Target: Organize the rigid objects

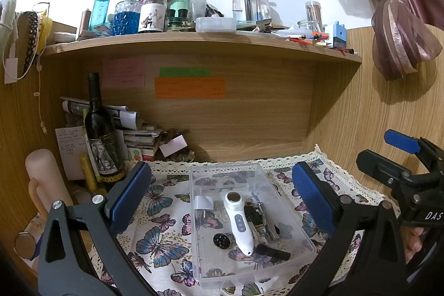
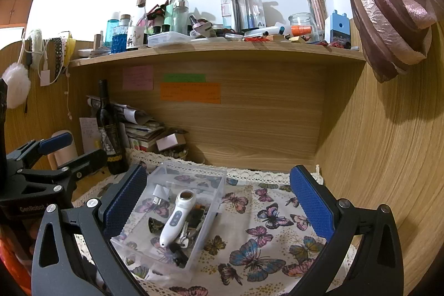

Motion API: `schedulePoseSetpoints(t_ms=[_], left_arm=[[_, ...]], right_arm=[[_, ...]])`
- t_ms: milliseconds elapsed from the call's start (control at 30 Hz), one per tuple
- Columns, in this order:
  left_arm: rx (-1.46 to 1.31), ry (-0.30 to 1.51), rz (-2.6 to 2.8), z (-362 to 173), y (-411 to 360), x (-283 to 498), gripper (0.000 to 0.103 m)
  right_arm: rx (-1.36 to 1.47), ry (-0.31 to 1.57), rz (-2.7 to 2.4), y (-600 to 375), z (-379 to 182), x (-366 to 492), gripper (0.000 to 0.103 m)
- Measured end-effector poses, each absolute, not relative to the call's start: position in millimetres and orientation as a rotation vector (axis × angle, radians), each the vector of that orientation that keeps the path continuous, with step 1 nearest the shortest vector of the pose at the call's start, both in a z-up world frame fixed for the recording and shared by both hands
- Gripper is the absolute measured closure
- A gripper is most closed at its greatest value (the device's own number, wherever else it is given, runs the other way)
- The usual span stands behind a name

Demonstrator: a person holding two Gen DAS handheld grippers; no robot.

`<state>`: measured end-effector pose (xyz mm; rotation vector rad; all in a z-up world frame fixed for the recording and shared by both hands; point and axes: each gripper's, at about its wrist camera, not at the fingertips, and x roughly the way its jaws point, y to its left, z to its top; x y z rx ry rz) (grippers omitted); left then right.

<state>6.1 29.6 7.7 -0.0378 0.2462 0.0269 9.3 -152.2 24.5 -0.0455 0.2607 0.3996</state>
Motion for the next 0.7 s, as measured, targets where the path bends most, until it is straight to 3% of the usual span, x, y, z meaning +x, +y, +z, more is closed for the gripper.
schedulePoseSetpoints(t_ms=[700], left_arm=[[-0.027, 0.257, 0.009, 7.2, 24.8, 8.6, 0.0]], right_arm=[[-0.012, 0.28, 0.385, -150.9, 21.7, 10.6, 0.0]])
